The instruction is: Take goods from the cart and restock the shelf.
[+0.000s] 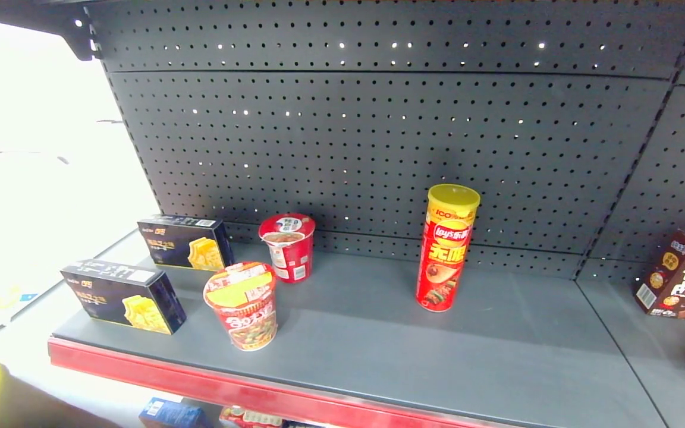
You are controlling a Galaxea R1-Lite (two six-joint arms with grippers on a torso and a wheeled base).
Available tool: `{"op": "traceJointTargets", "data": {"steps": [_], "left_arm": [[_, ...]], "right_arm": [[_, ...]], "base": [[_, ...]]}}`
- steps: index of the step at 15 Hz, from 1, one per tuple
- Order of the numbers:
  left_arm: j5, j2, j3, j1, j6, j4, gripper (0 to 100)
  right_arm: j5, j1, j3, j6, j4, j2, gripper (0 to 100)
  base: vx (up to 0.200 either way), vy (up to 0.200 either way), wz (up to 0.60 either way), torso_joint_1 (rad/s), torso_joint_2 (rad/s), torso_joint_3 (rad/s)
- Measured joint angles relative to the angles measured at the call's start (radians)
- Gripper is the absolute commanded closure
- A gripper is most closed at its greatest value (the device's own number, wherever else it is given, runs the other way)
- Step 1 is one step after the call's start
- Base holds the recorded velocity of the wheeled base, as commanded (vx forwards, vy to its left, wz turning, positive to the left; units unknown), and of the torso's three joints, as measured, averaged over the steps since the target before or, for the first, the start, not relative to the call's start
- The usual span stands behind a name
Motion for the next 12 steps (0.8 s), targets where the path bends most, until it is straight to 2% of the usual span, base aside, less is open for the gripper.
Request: {"op": "traceJointTargets", "data": {"steps": [2,7,12], "left_arm": [[0.019,-0.019,-0.014,0.004,-0.003,0.000,100],[0.044,-0.015,-0.077,0.007,-0.002,0.001,100],[0.046,0.029,-0.125,0.007,0.000,0.000,100]], "right_arm": [[0.043,0.089,0.063,-0.024,0.004,0.075,0],[0.056,0.157,0.127,-0.027,-0.088,0.232,0],[0.061,0.255,0.108,0.037,-0.132,0.377,0]], "base": [[0.000,0.000,0.00,0.000,0.00,0.000],[0.000,0.000,0.00,0.000,0.00,0.000],[0.000,0.000,0.00,0.000,0.00,0.000]]}}
